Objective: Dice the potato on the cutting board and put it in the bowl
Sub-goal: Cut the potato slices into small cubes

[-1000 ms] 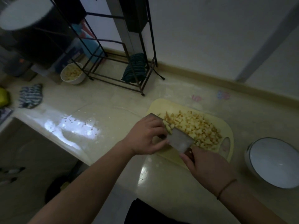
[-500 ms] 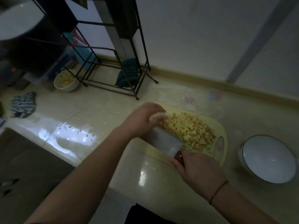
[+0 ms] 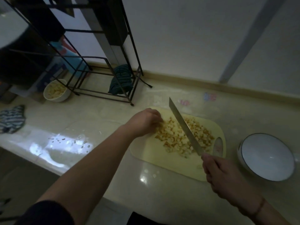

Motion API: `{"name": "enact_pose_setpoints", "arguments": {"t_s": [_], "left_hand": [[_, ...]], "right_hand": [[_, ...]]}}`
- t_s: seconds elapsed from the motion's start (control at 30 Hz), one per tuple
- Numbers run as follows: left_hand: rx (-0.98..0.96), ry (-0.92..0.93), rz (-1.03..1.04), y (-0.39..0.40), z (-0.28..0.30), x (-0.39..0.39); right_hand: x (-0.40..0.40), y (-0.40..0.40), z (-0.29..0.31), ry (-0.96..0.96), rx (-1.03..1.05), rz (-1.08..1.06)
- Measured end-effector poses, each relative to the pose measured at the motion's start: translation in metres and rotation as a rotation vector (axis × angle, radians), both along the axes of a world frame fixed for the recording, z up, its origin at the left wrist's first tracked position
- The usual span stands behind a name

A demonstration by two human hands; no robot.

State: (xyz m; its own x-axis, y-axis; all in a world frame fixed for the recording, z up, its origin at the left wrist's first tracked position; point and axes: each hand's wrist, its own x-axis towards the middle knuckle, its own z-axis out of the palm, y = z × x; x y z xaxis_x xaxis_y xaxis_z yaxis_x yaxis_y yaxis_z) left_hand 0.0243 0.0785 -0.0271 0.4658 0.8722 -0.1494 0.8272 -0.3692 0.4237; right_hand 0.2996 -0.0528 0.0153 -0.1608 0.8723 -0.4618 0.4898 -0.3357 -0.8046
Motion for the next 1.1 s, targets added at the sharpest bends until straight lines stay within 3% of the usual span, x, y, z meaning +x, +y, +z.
{"name": "enact_pose_setpoints", "arguments": {"t_s": [0.23,0.3,0.4,0.5,0.63,0.83,1.1], "left_hand": [[0.054,0.040,0.005,0.003,-0.006,0.008],[0.039,-0.103,0.198,-0.001,-0.001,0.008],[-0.070,-0.380,0.652,-0.021,0.007,0.002],[-0.223,-0.510,0.839,-0.054,0.001,-0.007],[-0.258,-0.403,0.875,-0.094,-0.008,-0.011],[-0.122,-0.145,0.811,-0.116,-0.023,-0.013],[0.106,-0.056,0.715,-0.135,-0.034,0.005]], "right_hand": [[-0.009,-0.003,0.005,0.020,-0.010,-0.069],[-0.012,-0.004,0.006,0.036,-0.013,-0.089],[-0.023,-0.005,0.007,0.128,-0.098,-0.098],[-0.040,-0.008,0.003,0.168,-0.164,-0.049],[-0.063,-0.014,-0.013,0.153,-0.211,0.029],[-0.078,-0.016,-0.030,0.087,-0.207,0.106],[-0.086,-0.021,-0.044,0.007,-0.144,0.175]]}}
